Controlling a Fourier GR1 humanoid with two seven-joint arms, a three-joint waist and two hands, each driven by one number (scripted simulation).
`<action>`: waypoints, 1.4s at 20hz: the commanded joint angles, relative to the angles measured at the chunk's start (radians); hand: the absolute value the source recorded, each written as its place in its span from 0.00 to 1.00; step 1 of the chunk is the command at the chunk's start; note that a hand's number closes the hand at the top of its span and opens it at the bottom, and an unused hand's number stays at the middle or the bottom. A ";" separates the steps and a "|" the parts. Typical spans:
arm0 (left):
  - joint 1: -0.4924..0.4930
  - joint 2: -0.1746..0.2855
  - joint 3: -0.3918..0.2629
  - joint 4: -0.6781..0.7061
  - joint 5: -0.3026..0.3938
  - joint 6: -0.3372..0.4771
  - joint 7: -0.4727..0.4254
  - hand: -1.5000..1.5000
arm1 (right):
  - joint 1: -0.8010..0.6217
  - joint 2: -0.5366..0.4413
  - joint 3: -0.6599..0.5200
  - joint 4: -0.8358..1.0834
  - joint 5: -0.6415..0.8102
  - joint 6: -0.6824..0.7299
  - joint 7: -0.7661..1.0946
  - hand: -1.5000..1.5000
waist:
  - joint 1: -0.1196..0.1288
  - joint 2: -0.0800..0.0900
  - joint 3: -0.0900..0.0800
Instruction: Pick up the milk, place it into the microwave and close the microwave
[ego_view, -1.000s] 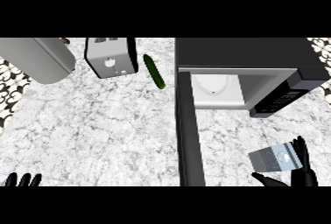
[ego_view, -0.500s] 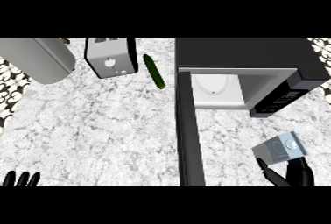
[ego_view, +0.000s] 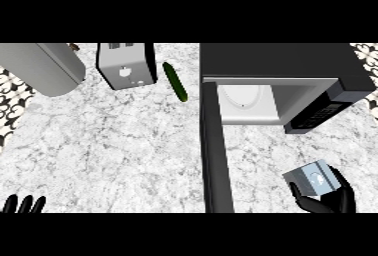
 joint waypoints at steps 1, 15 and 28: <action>0.012 0.034 0.057 -0.004 0.061 -0.038 -0.003 0.00 | 0.037 0.020 0.049 -0.062 -0.009 0.110 0.004 1.00 | -0.001 -0.001 -0.001; 0.013 0.014 0.046 -0.012 0.043 -0.033 -0.002 0.00 | 0.060 0.003 0.268 -0.374 0.036 0.190 0.234 1.00 | -0.011 -0.003 -0.001; -0.005 0.014 0.126 0.035 0.108 -0.083 -0.017 0.00 | 0.409 0.099 0.415 -1.036 0.002 0.027 0.605 1.00 | -0.010 -0.001 -0.001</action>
